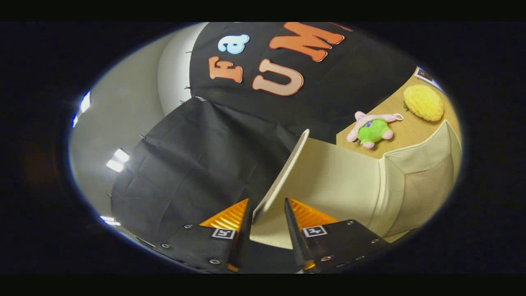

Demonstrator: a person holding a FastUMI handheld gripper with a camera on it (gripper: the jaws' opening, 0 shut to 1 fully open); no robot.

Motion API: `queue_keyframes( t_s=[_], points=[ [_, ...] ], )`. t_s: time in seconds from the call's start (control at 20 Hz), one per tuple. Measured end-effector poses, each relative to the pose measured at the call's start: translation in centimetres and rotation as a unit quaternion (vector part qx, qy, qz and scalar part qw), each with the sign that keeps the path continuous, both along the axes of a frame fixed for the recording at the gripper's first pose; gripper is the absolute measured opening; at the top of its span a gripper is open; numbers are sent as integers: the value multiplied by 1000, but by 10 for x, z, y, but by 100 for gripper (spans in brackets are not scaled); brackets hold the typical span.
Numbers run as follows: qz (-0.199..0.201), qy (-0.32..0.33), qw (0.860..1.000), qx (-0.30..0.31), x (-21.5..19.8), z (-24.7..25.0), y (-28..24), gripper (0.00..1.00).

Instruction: Open the storage box then place both shoes into the box .Put the left shoe in first, then the right shoe, with the right side of both shoes facing outward in a uniform manner.

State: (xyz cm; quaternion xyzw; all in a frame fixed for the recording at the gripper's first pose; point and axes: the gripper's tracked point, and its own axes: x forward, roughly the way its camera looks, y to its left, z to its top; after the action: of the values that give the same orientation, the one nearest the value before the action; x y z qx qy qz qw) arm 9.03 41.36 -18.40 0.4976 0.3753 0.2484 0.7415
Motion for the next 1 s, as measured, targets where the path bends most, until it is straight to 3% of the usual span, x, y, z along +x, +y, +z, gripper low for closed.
queue_keyframes(
  t_s=[0.05,0.15,0.35,0.65,1.0],
  points=[
    [9,-5,1000,-11,-4,-3,3,52],
    [11,-18,999,-35,-6,-8,-5,77],
    [-14,-47,988,-147,-10,-23,-59,95],
    [-36,-35,944,-326,-37,-73,-182,97],
    [-55,42,913,-401,-75,-134,-298,98]
  ],
)
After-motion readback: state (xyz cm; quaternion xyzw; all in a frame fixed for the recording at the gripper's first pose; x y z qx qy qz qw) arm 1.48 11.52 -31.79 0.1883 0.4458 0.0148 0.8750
